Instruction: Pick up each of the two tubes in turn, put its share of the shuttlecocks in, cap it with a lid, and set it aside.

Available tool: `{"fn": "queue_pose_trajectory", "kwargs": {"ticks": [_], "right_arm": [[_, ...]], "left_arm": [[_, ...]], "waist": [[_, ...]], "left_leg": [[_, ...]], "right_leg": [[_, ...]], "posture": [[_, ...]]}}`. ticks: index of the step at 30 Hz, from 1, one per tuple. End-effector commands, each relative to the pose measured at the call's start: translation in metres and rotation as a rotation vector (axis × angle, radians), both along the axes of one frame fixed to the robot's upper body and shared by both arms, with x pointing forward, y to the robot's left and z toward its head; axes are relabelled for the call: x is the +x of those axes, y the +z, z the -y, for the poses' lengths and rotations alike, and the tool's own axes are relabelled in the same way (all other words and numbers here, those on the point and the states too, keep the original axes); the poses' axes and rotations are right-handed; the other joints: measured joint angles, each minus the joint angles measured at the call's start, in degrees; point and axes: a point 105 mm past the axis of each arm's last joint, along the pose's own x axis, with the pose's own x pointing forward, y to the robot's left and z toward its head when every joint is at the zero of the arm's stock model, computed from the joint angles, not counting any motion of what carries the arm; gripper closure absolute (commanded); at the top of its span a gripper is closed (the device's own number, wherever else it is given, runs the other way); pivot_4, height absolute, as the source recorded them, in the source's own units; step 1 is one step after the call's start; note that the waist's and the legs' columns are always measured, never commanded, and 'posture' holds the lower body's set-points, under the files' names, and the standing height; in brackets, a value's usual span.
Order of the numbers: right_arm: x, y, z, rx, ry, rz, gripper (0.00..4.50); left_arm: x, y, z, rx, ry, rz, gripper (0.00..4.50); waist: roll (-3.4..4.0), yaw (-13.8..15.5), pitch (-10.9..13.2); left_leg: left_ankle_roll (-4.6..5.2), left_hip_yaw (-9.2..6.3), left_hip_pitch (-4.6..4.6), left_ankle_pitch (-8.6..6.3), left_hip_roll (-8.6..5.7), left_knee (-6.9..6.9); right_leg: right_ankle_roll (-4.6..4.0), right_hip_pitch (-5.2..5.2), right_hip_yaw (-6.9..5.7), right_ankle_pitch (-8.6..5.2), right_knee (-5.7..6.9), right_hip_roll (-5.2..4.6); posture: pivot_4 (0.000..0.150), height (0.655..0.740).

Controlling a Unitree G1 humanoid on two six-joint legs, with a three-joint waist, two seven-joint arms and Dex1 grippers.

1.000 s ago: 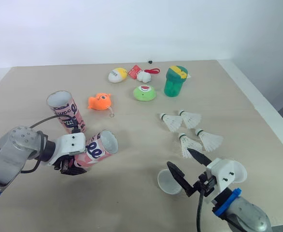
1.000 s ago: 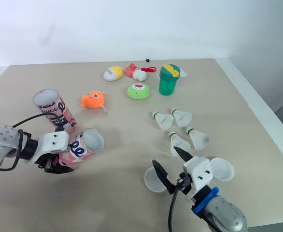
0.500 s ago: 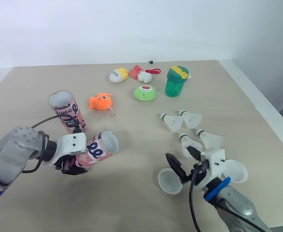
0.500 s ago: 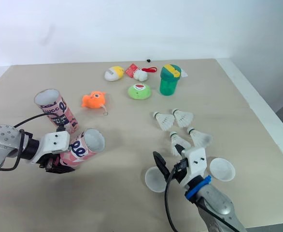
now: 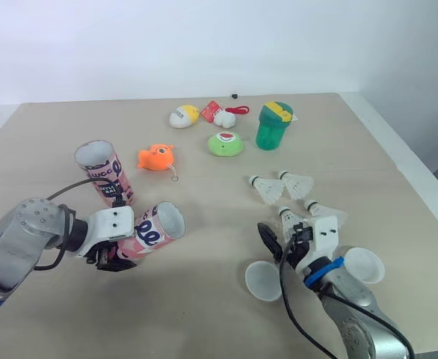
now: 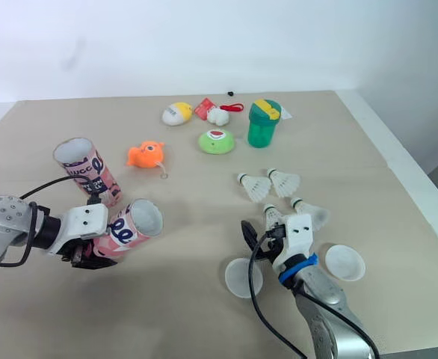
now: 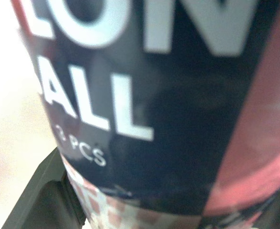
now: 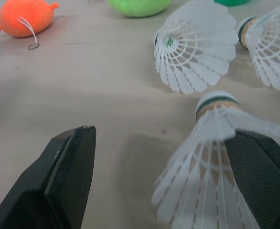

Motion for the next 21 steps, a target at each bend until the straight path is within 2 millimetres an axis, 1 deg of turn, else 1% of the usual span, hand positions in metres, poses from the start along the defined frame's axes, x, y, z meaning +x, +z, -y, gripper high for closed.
{"fn": "queue_pose_trajectory", "kwargs": {"ticks": [1, 2, 3, 5, 6, 9, 10, 12, 14, 15, 17, 19, 21], "right_arm": [[0.002, 0.007, 0.004, 0.014, -0.016, 0.026, 0.55], [0.003, 0.006, 0.005, 0.013, -0.018, 0.023, 0.83], [0.003, 0.005, 0.006, 0.014, -0.025, 0.019, 1.40], [0.004, 0.003, 0.009, 0.015, -0.035, 0.009, 2.24], [0.004, 0.002, 0.009, 0.016, -0.036, 0.007, 2.85], [0.004, 0.003, 0.009, 0.023, -0.039, 0.017, 4.35], [0.005, 0.004, 0.009, 0.026, -0.039, 0.021, 4.44], [0.003, 0.007, 0.007, 0.043, -0.021, 0.033, 4.44], [-0.001, 0.014, 0.003, 0.060, 0.021, 0.047, 4.44], [-0.005, 0.021, -0.001, 0.071, 0.064, 0.069, 4.44], [-0.015, 0.039, -0.013, 0.108, 0.192, 0.126, 4.44], [-0.028, 0.058, -0.031, 0.153, 0.377, 0.153, 4.44], [-0.033, 0.072, -0.046, 0.121, 0.543, 0.174, 4.44]], "left_arm": [[-0.008, -0.011, 0.009, -0.028, -0.026, -0.056, 0.98], [-0.008, -0.011, 0.009, -0.028, -0.027, -0.057, 0.98], [-0.008, -0.011, 0.009, -0.028, -0.027, -0.057, 0.98], [-0.008, -0.011, 0.009, -0.027, -0.026, -0.056, 0.98], [-0.008, -0.011, 0.009, -0.027, -0.025, -0.056, 0.98], [-0.008, -0.010, 0.009, -0.027, -0.026, -0.057, 0.98], [-0.008, -0.010, 0.009, -0.027, -0.026, -0.057, 0.98], [-0.007, -0.010, 0.009, -0.027, -0.025, -0.057, 0.98], [-0.007, -0.010, 0.008, -0.026, -0.023, -0.058, 0.98], [-0.007, -0.010, 0.008, -0.025, -0.023, -0.058, 0.98], [-0.006, -0.010, 0.008, -0.023, -0.022, -0.058, 0.98], [-0.005, -0.010, 0.008, -0.024, -0.022, -0.057, 0.98], [-0.004, -0.010, 0.009, -0.025, -0.023, -0.056, 0.98]], "waist": [[0.00, 0.0, 0.0], [0.00, 0.0, 0.0], [0.00, 0.0, 0.0], [0.01, 0.0, 0.0], [0.01, 0.0, 0.0], [0.01, 0.0, 0.0], [0.01, 0.0, 0.0], [0.01, 0.0, 0.0], [0.01, 0.0, 0.0], [0.01, 0.0, 0.0], [0.03, 0.0, 0.0], [0.03, 0.0, 0.0], [0.03, -0.1, 0.0]], "left_leg": [[0.00, 0.00, 0.00, 0.00, 0.00, 0.00], [0.00, 0.00, 0.00, 0.00, 0.00, 0.00], [0.00, 0.00, 0.00, 0.00, 0.00, 0.00], [0.00, 0.00, 0.00, 0.00, 0.00, 0.00], [0.00, 0.01, 0.00, 0.00, 0.00, 0.00], [0.00, 0.00, 0.00, 0.00, 0.00, 0.00], [0.00, 0.00, 0.00, 0.00, 0.00, 0.00], [0.00, 0.00, 0.00, 0.00, 0.00, 0.00], [0.00, 0.00, 0.00, 0.00, 0.00, 0.00], [0.00, 0.00, 0.00, 0.00, 0.00, 0.00], [0.00, 0.00, -0.01, 0.00, 0.00, 0.00], [0.00, 0.01, -0.01, 0.00, -0.01, 0.00], [0.00, 0.01, 0.00, 0.00, 0.00, 0.01]], "right_leg": [[0.01, 0.00, 0.01, 0.00, 0.00, 0.00], [0.01, 0.00, 0.01, -0.01, 0.00, 0.00], [0.01, 0.00, 0.01, -0.01, 0.00, 0.00], [0.01, 0.00, 0.01, -0.01, 0.00, 0.00], [0.01, 0.00, 0.01, 0.00, 0.00, 0.00], [0.01, 0.00, 0.01, 0.00, 0.00, 0.00], [0.01, 0.00, 0.01, 0.00, 0.00, 0.00], [0.01, 0.00, 0.01, 0.00, 0.00, 0.00], [0.01, 0.00, 0.01, 0.00, 0.00, 0.00], [0.01, 0.00, 0.02, 0.00, 0.00, 0.00], [0.02, 0.00, 0.02, -0.01, 0.00, 0.00], [0.04, 0.00, 0.03, -0.01, 0.00, 0.00], [0.05, 0.03, 0.03, 0.01, 0.00, 0.00]], "posture": [[0.150, 0.7400], [0.150, 0.7400], [0.150, 0.7400], [0.150, 0.7400], [0.150, 0.7400], [0.150, 0.7400], [0.150, 0.7400], [0.150, 0.7400], [0.150, 0.7400], [0.150, 0.7400], [0.150, 0.7400], [0.150, 0.7400], [0.150, 0.7400]]}}
